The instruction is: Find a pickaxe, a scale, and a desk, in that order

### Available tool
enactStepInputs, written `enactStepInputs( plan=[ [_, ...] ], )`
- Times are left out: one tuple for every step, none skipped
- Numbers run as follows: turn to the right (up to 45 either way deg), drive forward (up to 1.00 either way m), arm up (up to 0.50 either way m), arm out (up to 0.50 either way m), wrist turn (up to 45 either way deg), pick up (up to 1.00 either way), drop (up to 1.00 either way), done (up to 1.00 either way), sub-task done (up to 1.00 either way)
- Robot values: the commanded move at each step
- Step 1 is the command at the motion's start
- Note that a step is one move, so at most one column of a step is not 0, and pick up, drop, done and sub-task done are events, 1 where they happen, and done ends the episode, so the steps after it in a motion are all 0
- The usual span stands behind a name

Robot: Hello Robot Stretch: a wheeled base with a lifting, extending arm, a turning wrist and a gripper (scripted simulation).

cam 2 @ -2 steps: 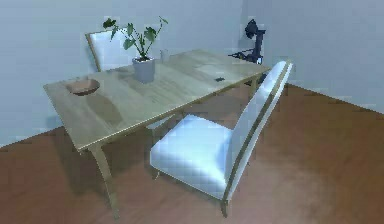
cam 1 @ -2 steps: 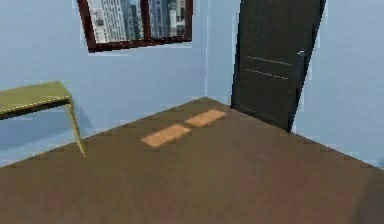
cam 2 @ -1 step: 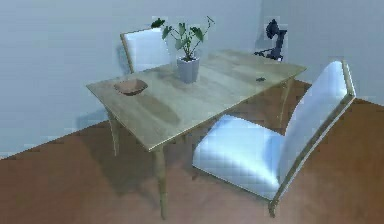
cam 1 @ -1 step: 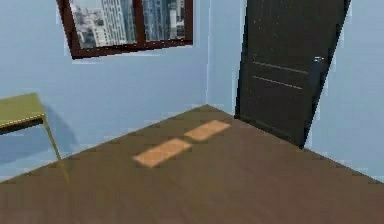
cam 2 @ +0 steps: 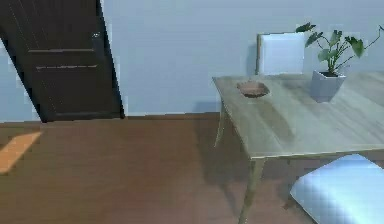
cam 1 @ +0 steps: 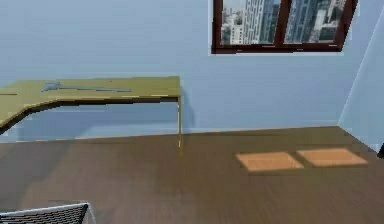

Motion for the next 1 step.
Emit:
enactStepInputs(
  plan=[
    [0.0, 1.00, 0.00, 0.00, 0.0, 0.00, 0.00, 0.00, 0.00]
  ],
)
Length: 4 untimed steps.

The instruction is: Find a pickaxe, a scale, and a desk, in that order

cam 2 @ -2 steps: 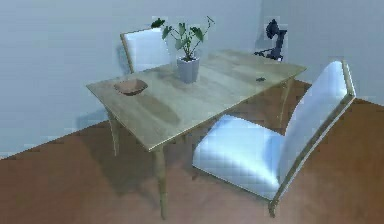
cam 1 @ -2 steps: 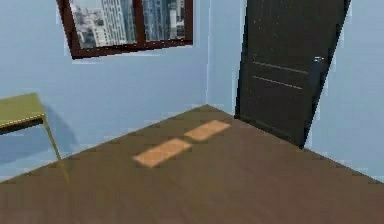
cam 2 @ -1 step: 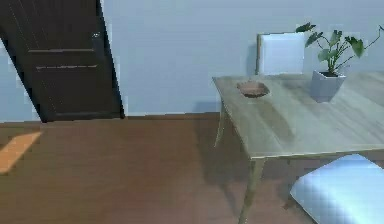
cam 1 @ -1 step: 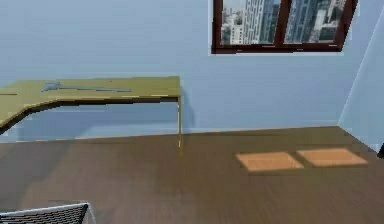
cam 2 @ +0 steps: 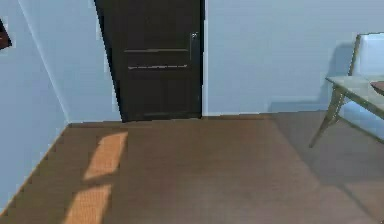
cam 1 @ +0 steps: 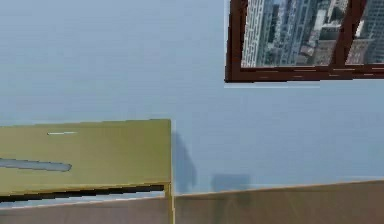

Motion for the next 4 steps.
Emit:
enactStepInputs(
  plan=[
    [-45.0, 0.00, 0.00, 0.00, 0.0, 0.00, 0.00, 0.00, 0.00],
    [0.0, 0.00, 0.00, 0.00, 0.0, 0.00, 0.00, 0.00, 1.00],
    [-45.0, 0.00, 0.00, 0.00, 0.0, 0.00, 0.00, 0.00, 0.00],
    [-45.0, 0.00, 0.00, 0.00, 0.0, 0.00, 0.00, 0.00, 0.00]
  ],
)
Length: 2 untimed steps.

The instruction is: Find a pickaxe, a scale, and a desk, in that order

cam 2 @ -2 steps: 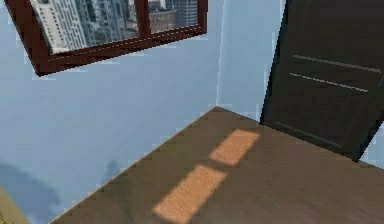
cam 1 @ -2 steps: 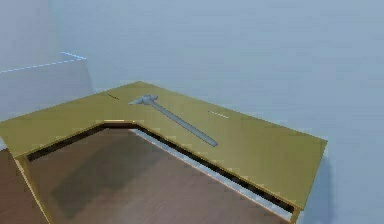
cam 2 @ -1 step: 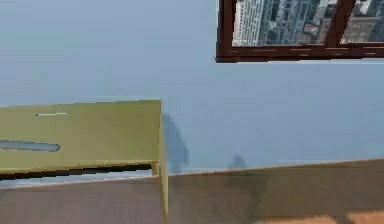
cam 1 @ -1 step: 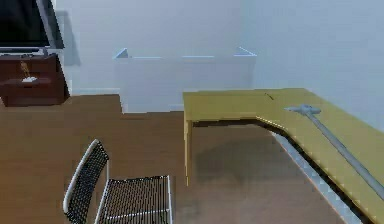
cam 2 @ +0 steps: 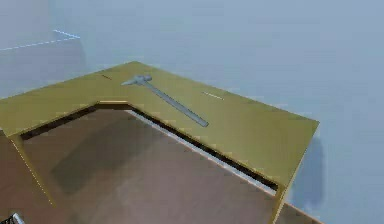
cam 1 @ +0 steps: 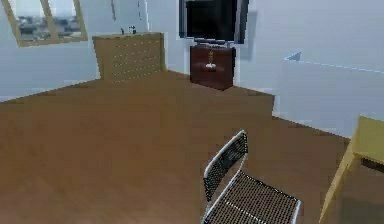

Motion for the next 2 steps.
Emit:
enactStepInputs(
  plan=[
    [-36.0, 0.00, 0.00, 0.00, 0.0, 0.00, 0.00, 0.00, 0.00],
    [-3.0, 0.00, 0.00, 0.00, 0.0, 0.00, 0.00, 0.00, 0.00]
  ],
)
